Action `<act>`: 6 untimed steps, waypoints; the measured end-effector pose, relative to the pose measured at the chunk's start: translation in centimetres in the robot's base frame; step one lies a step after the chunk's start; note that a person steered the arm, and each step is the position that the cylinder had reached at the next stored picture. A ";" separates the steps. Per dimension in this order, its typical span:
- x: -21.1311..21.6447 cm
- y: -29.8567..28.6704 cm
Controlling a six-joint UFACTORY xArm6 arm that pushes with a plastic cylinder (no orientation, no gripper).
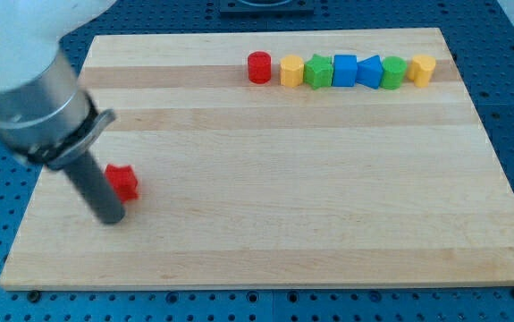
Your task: Place the red star to the left of the red circle
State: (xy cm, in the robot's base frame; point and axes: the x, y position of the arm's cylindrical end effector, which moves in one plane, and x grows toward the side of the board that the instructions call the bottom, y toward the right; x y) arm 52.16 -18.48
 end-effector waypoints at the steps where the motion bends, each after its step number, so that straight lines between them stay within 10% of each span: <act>1: -5.2 0.0; 3: -1.4 -0.5; 6: -8.2 0.5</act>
State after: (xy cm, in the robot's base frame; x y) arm 43.92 -17.94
